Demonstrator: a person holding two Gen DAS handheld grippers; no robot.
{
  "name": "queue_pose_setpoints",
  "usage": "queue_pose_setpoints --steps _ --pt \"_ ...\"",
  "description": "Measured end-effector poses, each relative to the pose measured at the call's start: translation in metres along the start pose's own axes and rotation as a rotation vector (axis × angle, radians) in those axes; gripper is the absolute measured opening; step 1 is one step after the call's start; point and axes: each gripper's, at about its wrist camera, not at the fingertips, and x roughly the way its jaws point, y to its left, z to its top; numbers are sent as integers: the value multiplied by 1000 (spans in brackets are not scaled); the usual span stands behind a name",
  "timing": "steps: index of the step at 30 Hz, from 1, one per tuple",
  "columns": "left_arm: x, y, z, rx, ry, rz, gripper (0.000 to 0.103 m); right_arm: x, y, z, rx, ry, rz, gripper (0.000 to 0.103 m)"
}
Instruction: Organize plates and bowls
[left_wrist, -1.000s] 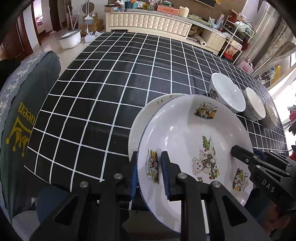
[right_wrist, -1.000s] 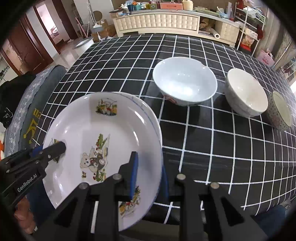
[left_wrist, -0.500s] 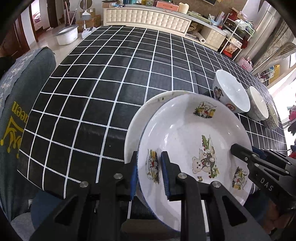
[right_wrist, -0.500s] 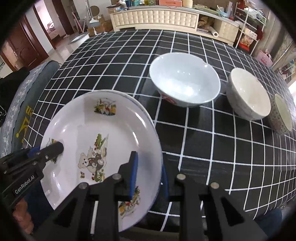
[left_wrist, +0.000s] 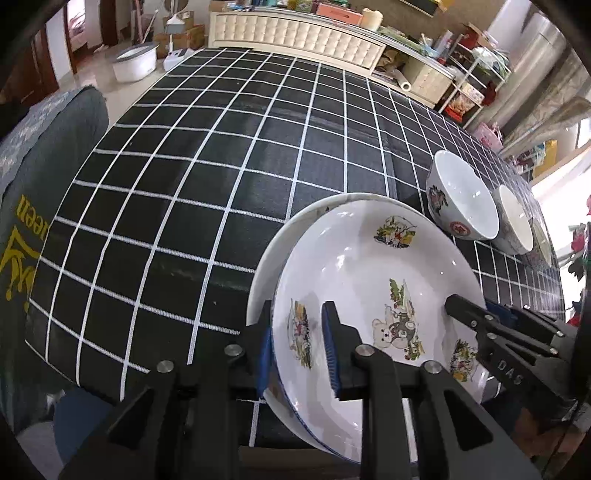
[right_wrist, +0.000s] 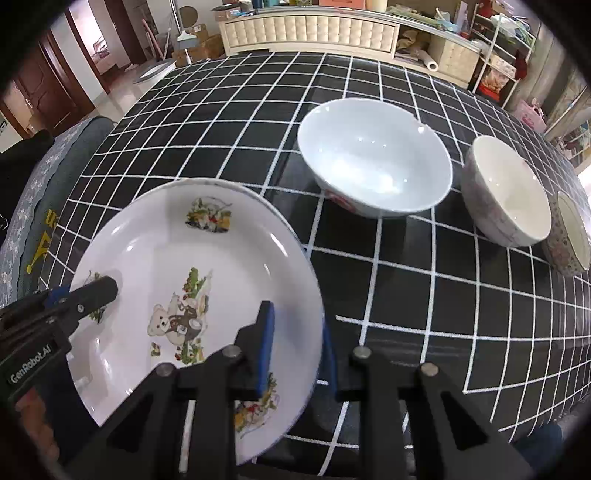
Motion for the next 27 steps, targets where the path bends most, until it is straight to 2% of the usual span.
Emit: queue_pose_setpoints --steps 6,8,10,12,14,18,21,23,24,27 --pt "-6 0 -6 -30 -10 -13 30 2 3 -2 -24 1 7 33" --pt "-8 -1 -7 -47 0 -23 37 2 2 -2 -15 2 18 34" --pt "-10 -3 -8 -57 7 -19 40 3 0 -4 -4 13 39 40" --pt "-12 -7 -10 -43 -1 -3 42 3 -2 -6 2 12 46 53" --pt "-14 -11 -13 -21 -10 17 43 2 -1 -9 -2 7 44 58" --pt "-16 -17 -16 13 -16 60 44 0 -2 -11 -9 2 43 61" --pt "-18 -21 -18 25 -24 80 49 -5 -3 -12 -6 -11 41 65" --pt "-21 -24 -19 42 -41 142 58 -8 -4 -14 -8 -16 39 68" --pt "-24 -27 -20 55 -62 181 59 -8 -4 -14 -9 -17 41 68" --pt "-32 -30 -21 81 -90 181 59 -11 -4 -17 -9 -20 44 69"
